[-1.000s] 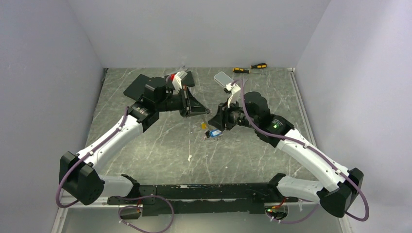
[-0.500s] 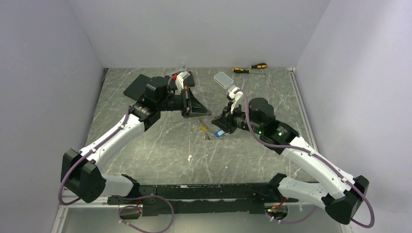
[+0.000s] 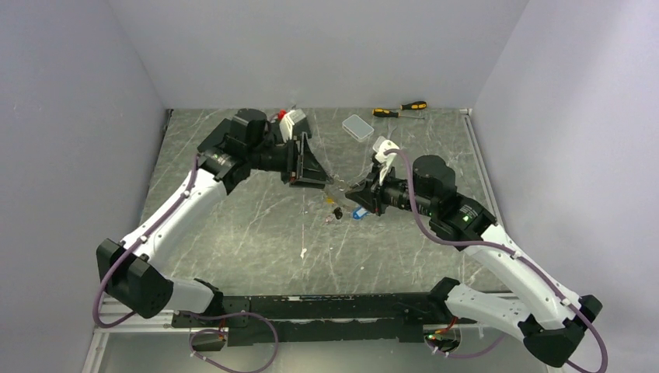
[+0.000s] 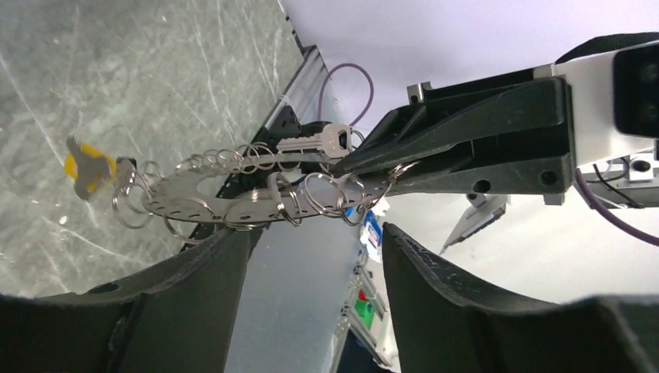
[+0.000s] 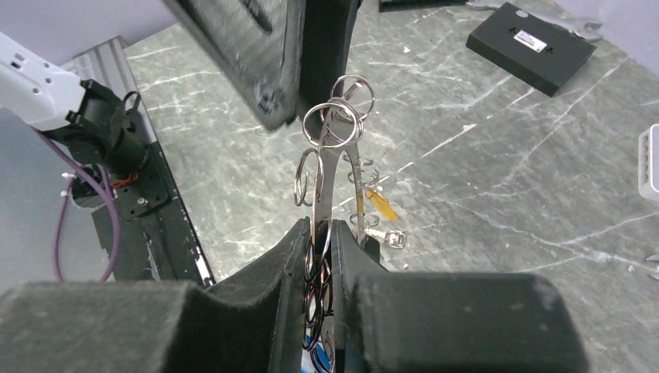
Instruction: Put the keys on the keyring
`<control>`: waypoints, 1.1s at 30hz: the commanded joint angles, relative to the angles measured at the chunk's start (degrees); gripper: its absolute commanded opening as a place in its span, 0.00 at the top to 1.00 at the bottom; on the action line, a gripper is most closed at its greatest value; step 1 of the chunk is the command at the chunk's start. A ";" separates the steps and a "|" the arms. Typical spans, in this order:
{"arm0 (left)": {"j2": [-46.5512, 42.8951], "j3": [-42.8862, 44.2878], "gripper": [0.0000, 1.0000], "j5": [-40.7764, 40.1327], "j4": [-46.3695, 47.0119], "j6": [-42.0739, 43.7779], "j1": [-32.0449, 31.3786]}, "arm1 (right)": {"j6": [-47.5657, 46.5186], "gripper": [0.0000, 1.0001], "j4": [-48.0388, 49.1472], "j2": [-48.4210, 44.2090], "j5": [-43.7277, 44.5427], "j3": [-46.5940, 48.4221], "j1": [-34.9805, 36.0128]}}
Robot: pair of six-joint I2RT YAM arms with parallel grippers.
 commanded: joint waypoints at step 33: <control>-24.52 -19.71 0.48 -25.66 20.62 89.03 -19.90 | 24.74 1.00 -19.05 12.59 0.58 21.44 -0.14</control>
